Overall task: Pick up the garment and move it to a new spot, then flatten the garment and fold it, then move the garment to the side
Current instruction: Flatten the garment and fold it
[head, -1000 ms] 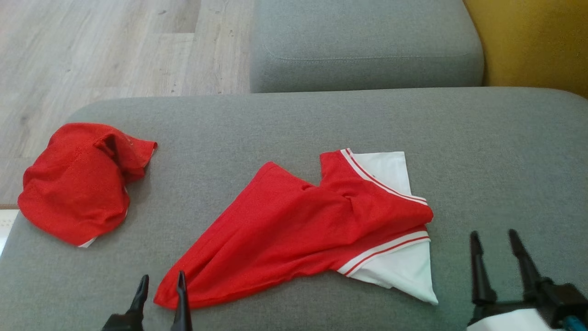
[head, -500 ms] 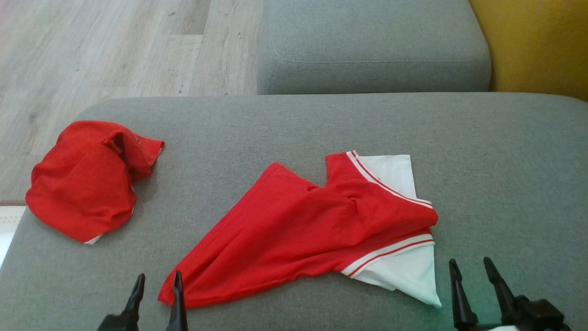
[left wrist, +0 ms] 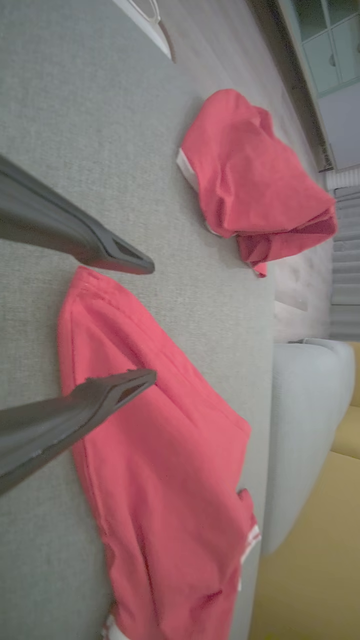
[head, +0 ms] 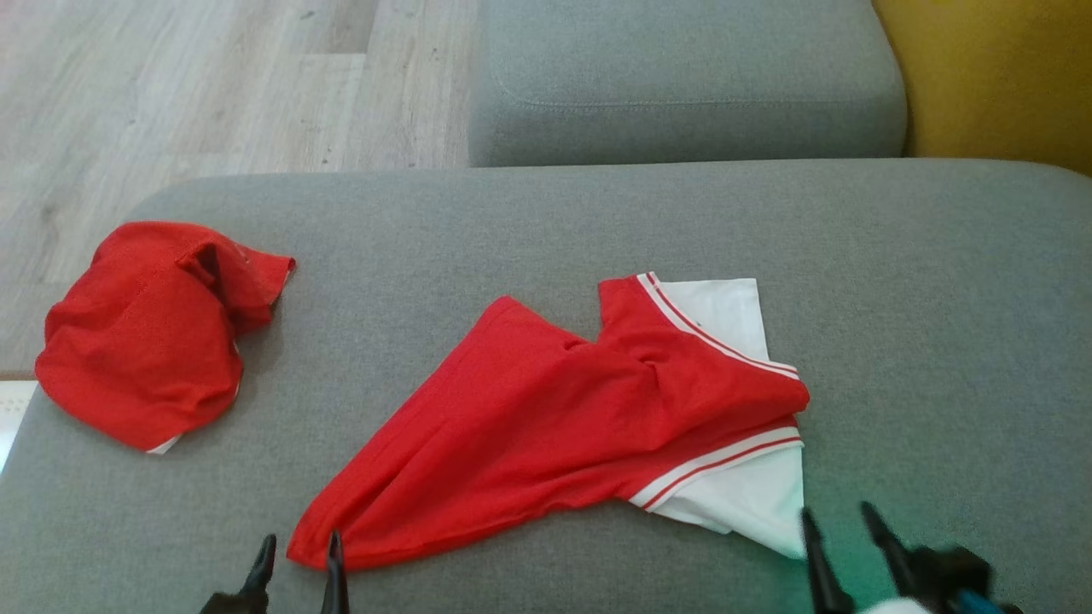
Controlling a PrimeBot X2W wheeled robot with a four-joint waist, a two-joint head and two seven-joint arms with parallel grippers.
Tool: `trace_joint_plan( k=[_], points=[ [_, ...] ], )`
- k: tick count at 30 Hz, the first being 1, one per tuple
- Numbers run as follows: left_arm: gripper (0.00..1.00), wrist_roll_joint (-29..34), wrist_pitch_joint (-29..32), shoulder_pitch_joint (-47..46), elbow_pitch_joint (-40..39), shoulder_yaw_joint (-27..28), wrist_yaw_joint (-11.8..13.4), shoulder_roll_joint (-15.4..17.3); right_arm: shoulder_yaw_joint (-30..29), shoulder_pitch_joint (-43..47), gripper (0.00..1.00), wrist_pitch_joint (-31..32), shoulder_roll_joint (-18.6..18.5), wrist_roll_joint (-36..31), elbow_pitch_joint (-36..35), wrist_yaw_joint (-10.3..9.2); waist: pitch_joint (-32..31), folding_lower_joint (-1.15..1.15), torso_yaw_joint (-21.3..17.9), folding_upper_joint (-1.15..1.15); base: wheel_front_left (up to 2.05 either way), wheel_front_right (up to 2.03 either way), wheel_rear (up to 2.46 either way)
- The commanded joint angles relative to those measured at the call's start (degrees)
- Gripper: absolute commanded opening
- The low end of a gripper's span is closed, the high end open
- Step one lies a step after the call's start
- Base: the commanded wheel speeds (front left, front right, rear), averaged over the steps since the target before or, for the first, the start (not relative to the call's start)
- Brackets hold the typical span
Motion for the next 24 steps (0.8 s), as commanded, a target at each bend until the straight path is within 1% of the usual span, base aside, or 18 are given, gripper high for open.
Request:
trace_joint_plan(
  k=[1, 4, 9, 13, 16, 19, 23, 24],
  points=[
    [1.0, 0.2, 0.2, -4.1, -0.2, 2.4, 0.3, -0.2, 1.8, -4.5, 1.0, 2.4, -0.5, -1.1, -1.6, 0.43, 0.3, 0.0, -0.1, 0.0, 0.0, 0.0, 0.0],
    [1.0, 0.0, 3.4, -6.3, 2.6, 2.6, 0.6, 0.3, 1.5, -6.2, 1.0, 9.2, -0.5, -1.5, -2.3, 0.43, 0.8, 0.0, -0.3, 0.0, 0.0, 0.0, 0.0],
    [1.0, -1.4, 10.3, -8.9, 4.8, 3.5, 1.0, 0.8, 1.9, -7.7, 1.0, 20.5, -0.5, -1.9, -4.6, 0.43, 1.9, 0.0, -0.7, 0.0, 0.0, 0.0, 0.0],
    [1.0, -2.2, 16.3, -10.2, 5.6, 3.6, 0.9, 1.5, 2.5, -7.7, 1.0, 27.2, -0.6, -1.9, -7.1, 0.43, 3.3, 0.0, -0.8, 0.0, 0.0, 0.0, 0.0],
    [1.0, -2.5, 19.4, -11.0, 5.4, 3.4, 0.6, 2.1, 2.6, -7.6, 1.0, 29.5, -0.9, -1.6, -9.1, 0.43, 4.7, 0.0, -1.0, 0.0, 0.0, 0.0, 0.0],
    [1.0, -3.0, 21.0, -11.5, 5.1, 3.5, 0.5, 2.5, 2.7, -7.2, 1.0, 30.5, -0.9, -1.2, -10.3, 0.43, 5.4, 0.0, -1.2, 0.0, 0.0, 0.0, 0.0],
    [1.0, -4.1, 22.9, -11.2, 4.5, 3.1, -0.4, 2.6, 2.8, -6.6, 1.0, 31.5, -0.9, -0.8, -11.0, 0.43, 5.7, 0.0, -1.4, 0.0, 0.0, 0.0, 0.0],
    [0.91, -4.3, 23.5, -10.9, 4.3, 2.9, -0.6, 2.5, 2.8, -6.5, 1.0, 31.7, -1.0, -0.7, -11.1, 0.43, 5.7, 0.0, -1.5, 0.0, 0.0, 0.0, 0.0]
  ],
)
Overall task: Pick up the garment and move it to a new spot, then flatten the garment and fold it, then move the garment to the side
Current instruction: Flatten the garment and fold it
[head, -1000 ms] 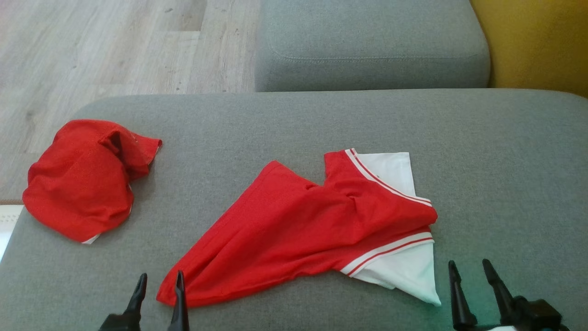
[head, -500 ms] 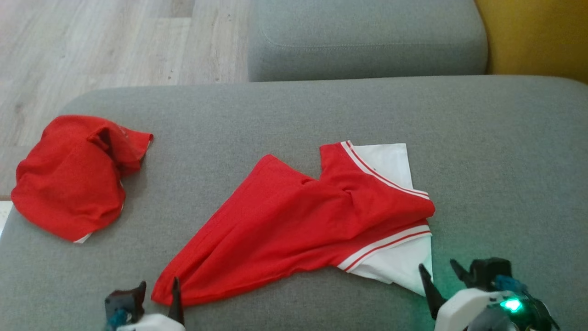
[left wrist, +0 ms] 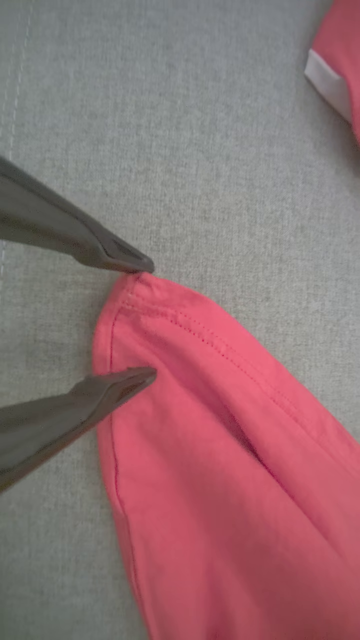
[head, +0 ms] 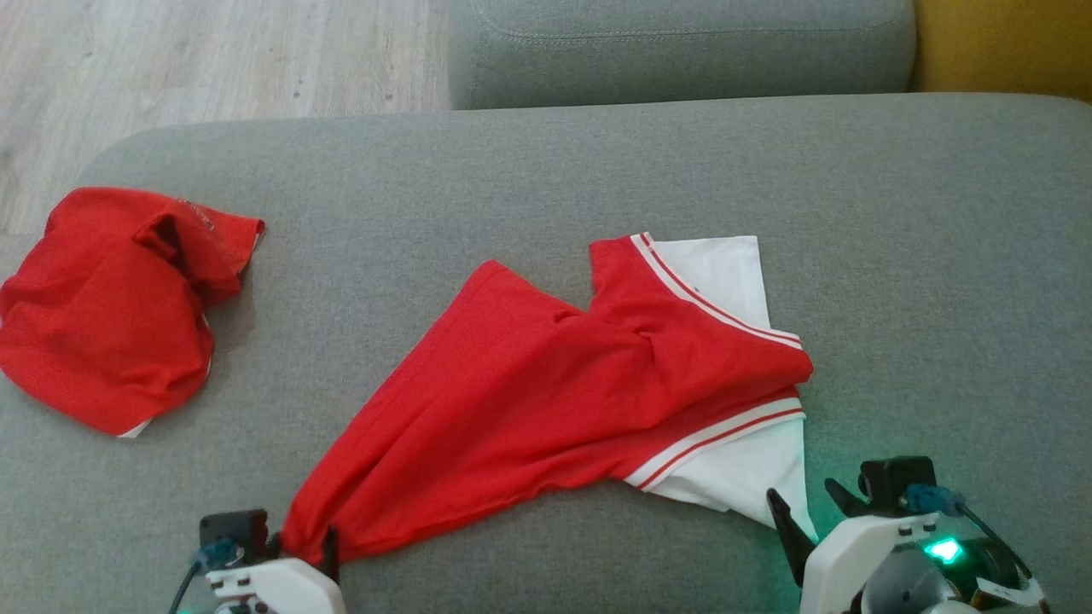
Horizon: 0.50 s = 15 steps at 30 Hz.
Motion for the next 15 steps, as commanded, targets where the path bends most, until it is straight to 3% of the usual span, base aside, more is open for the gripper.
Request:
trace_joint_plan(
  k=[1, 3, 4, 8, 12, 13, 15],
  points=[
    [0.81, -0.3, -0.2, -1.9, -2.0, 1.5, -0.2, 0.6, 1.4, -1.6, 1.0, 0.0, -0.8, 0.3, -2.3, 0.43, 0.0, 0.0, 0.0, 0.0, 0.0, 0.0, 0.0],
    [0.62, -0.6, 0.7, -1.4, -2.7, 1.2, -0.4, 0.6, 1.4, -1.4, 1.0, 0.5, -0.8, 0.7, -2.4, 0.43, 0.0, 0.0, 0.0, 0.0, 0.0, 0.0, 0.0],
    [0.46, -0.8, 1.2, -1.2, -2.9, 1.0, -0.6, 0.6, 1.5, -1.4, 1.0, 0.9, -0.8, 0.8, -2.4, 0.43, 0.0, 0.0, 0.1, 0.0, 0.0, 0.0, 0.0],
    [0.25, -0.9, 2.0, -0.9, -3.9, 0.5, -0.7, 0.7, 1.8, -1.8, 1.0, 2.5, -0.9, 1.5, -1.8, 0.43, 0.3, 0.0, 0.2, 0.0, 0.0, 0.0, 0.0],
    [0.13, -1.0, 2.3, -1.1, -4.5, 0.0, -0.7, 0.8, 2.5, -2.4, 1.0, 4.5, -1.1, 3.1, -0.4, 0.43, 0.8, 0.0, 0.4, 0.0, 0.0, 0.0, 0.0],
    [0.0, -1.0, 2.4, -1.2, -4.6, -0.1, -0.8, 0.8, 2.8, -2.5, 1.0, 4.9, -1.3, 3.4, 0.0, 0.43, 1.1, 0.0, 0.4, 0.0, 0.0, 0.0, 0.0],
    [0.0, -1.1, 2.5, -1.4, -4.7, -0.3, -0.9, 0.9, 3.1, -3.0, 1.0, 5.5, -1.4, 4.0, 1.0, 0.43, 1.4, 0.0, 0.5, 0.0, 0.0, 0.0, 0.0]
  ],
)
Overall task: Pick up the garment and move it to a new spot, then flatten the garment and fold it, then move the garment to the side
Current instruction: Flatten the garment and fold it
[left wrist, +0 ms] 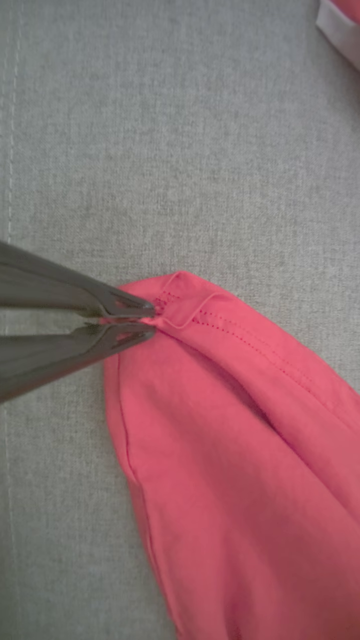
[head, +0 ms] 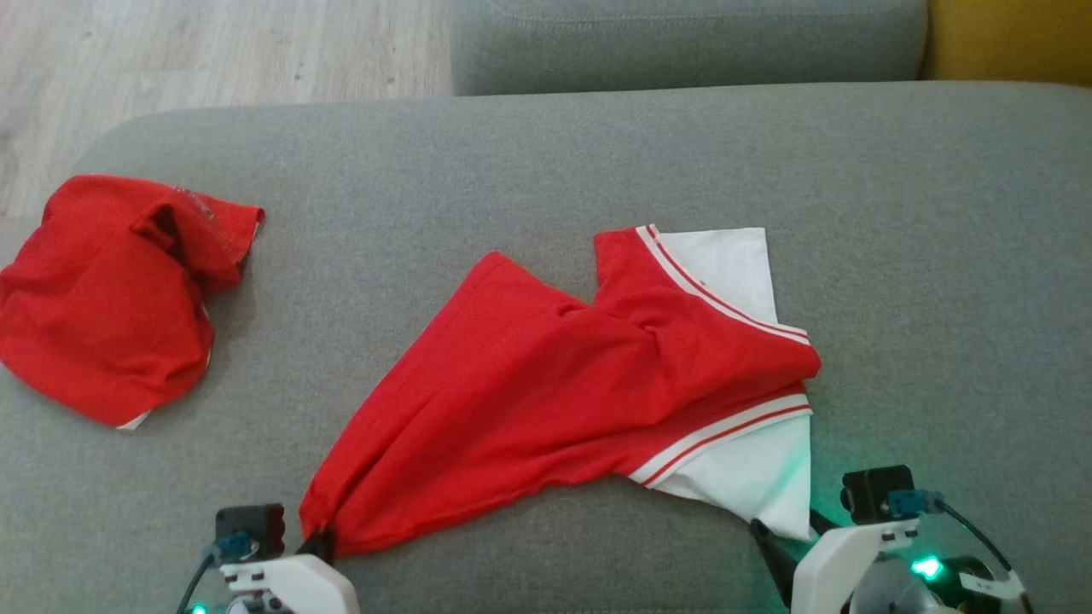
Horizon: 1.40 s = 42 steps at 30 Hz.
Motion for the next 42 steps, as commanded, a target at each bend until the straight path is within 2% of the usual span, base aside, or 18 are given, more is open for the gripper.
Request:
trace_joint_plan(
  k=[1, 5, 6, 7, 12, 14, 18, 23, 26, 27, 28, 36, 39, 42],
  points=[
    [0.0, -0.3, 0.0, -2.0, -2.2, 1.4, -0.1, 0.8, 1.5, -3.1, 1.0, 0.4, -1.1, 0.4, -0.9, 0.43, 0.3, 0.0, 0.1, 0.0, 0.0, 0.0, 0.0],
    [0.0, -0.5, -0.4, -2.4, -2.2, 1.0, -0.5, 0.9, 1.8, -4.4, 1.0, 0.3, -1.2, 1.2, 1.4, 0.43, 0.6, 0.0, 0.3, 0.0, 0.0, 0.0, 0.0],
    [0.0, -0.7, -0.6, -2.5, -2.3, 0.9, -0.6, 0.8, 1.7, -4.8, 0.13, -0.2, -1.2, 1.7, 1.7, 0.43, 0.6, 0.0, 0.4, 0.0, 0.0, 0.0, 0.0],
    [0.0, -1.0, -0.7, -2.6, -2.4, 0.8, -0.8, 0.7, 1.6, -5.2, 0.0, -0.9, -1.1, 2.4, 1.7, 0.43, 0.6, 0.0, 0.4, 0.0, 0.0, 0.0, 0.0],
    [0.0, -5.4, -1.5, -2.4, -5.9, 1.9, -2.0, -0.3, -1.0, -6.7, 0.0, -4.4, -0.5, 9.4, -3.5, 0.43, -0.4, 0.0, 0.3, 0.0, 0.0, 0.0, 0.0],
    [0.0, -10.5, -0.9, -2.1, -9.6, 3.1, -3.1, -1.2, -3.2, -7.3, 0.0, -5.2, -0.4, 14.4, -8.8, 0.43, -1.1, 0.0, 0.0, 0.0, 0.0, 0.0, 0.0],
    [0.0, -19.2, 0.5, -1.3, -19.4, 5.4, -3.6, -2.0, -8.9, -8.2, 0.0, -4.1, -0.2, 22.7, -21.6, 0.43, -2.4, 0.0, -0.9, 0.0, 0.0, 0.0, 0.0],
    [0.0, -29.8, 3.2, -1.2, -34.0, 6.7, -2.3, -2.4, -16.0, -9.6, 0.0, 0.4, -0.1, 29.5, -35.8, 0.43, -3.7, 0.0, -2.1, 0.0, 0.0, 0.0, 0.0],
    [0.0, -32.6, 5.1, -2.2, -41.7, 6.8, -0.8, -2.4, -19.6, -11.9, 0.0, 2.8, -0.1, 32.5, -42.0, 0.43, -4.0, 0.0, -2.8, 0.0, 0.0, 0.0, 0.0],
    [0.0, -32.6, 5.1, -2.2, -41.7, 6.8, -0.8, -2.4, -19.6, -11.9, 0.0, 2.8, -0.1, 32.5, -42.0, 0.43, -4.0, 0.0, -2.8, 0.0, 0.0, 0.0, 0.0],
    [0.0, -33.5, 6.3, -3.4, -46.2, 6.8, 0.0, -2.4, -21.2, -13.8, 0.0, 4.3, -0.1, 34.2, -45.2, 0.43, -4.1, 0.0, -3.2, 0.0, 0.0, 0.0, 0.0],
    [0.0, -36.6, 10.5, -11.0, -58.1, 7.7, 3.0, -2.2, -24.6, -22.6, 0.0, 10.1, -0.1, 39.8, -50.6, 0.43, -3.1, 0.0, -4.2, 0.0, 0.0, 0.0, 0.0],
    [0.0, -36.9, 12.2, -16.5, -58.5, 8.1, 3.9, -1.3, -25.1, -27.4, 0.0, 13.7, -0.1, 38.2, -49.2, 0.43, -1.3, 0.0, -4.1, 0.0, 0.0, 0.0, 0.0],
    [0.0, -36.7, 13.5, -23.6, -54.9, 8.0, 4.3, -0.6, -25.3, -33.5, 0.0, 16.2, -0.1, 35.5, -45.0, 0.43, 2.0, 0.0, -3.4, 0.0, 0.0, 0.0, 0.0]
  ],
)
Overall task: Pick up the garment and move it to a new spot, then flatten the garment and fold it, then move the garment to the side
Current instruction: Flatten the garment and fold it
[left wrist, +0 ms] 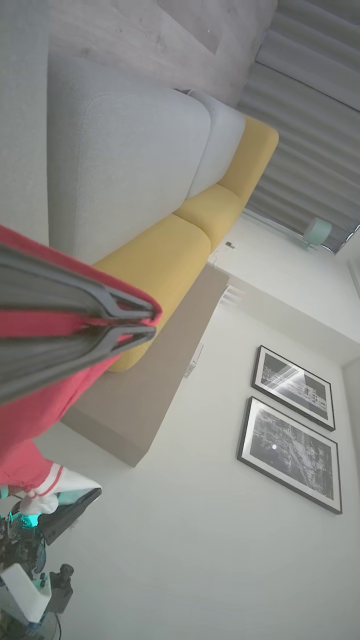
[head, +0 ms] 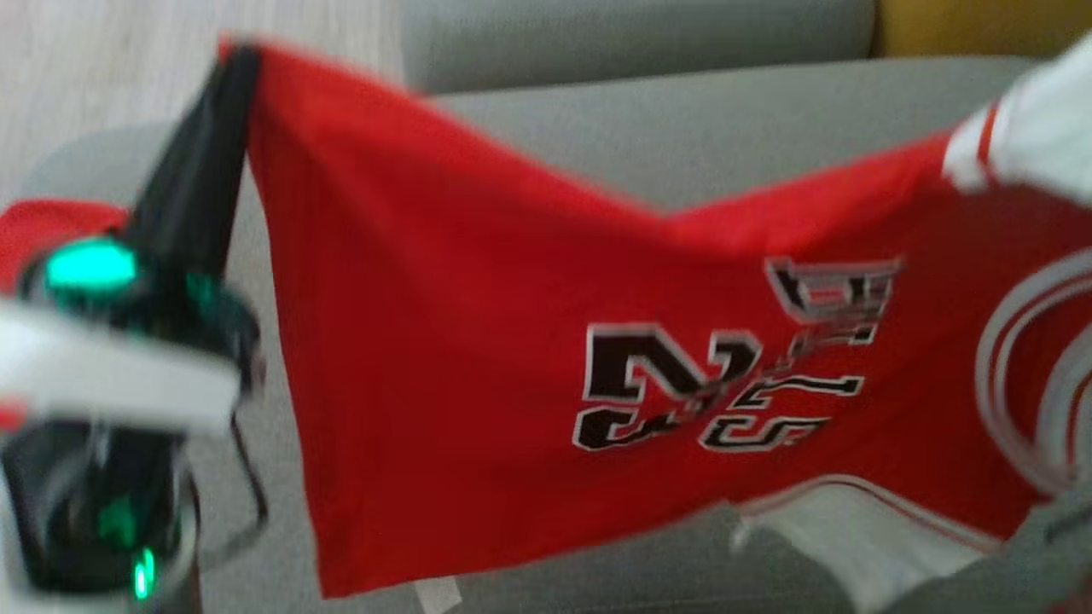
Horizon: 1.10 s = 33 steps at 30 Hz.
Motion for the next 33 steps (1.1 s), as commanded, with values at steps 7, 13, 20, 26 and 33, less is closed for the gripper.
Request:
trace_joint_plan(
  k=[7, 13, 20, 26, 33],
  points=[
    [0.0, 4.8, -1.1, -22.1, 18.1, 1.5, -0.3, 2.7, 3.9, -22.3, 0.0, -1.3, -0.3, -8.3, 15.6, 0.43, 12.4, 0.0, 2.4, 0.0, 0.0, 0.0, 0.0],
    [0.0, 12.5, -8.2, -41.7, 44.9, -0.9, -2.2, 4.3, 7.5, -44.2, 0.0, -14.7, -0.3, -20.3, 39.7, 0.43, 19.8, 0.0, 4.0, 0.0, 0.0, 0.0, 0.0],
    [0.0, 18.8, -23.0, -58.3, 64.7, -1.8, -3.6, 4.2, 11.1, -58.7, 0.0, -34.9, -0.3, -25.2, 57.3, 0.43, 24.0, 0.0, 3.8, 0.0, 0.0, 0.0, 0.0],
    [0.0, 21.5, -31.7, -61.2, 77.7, -4.7, -6.5, 3.0, 15.4, -54.5, 0.0, -45.8, -0.3, -21.4, 66.1, 0.43, 24.5, 0.0, 3.1, 0.0, 0.0, 0.0, 0.0],
    [0.0, 21.2, -34.6, -51.1, 85.7, -7.7, -11.0, 1.8, 20.1, -36.7, 0.0, -47.8, -0.9, -17.2, 67.3, 0.43, 19.9, 0.0, 2.1, 0.0, 0.0, 0.0, 0.0]
  ],
)
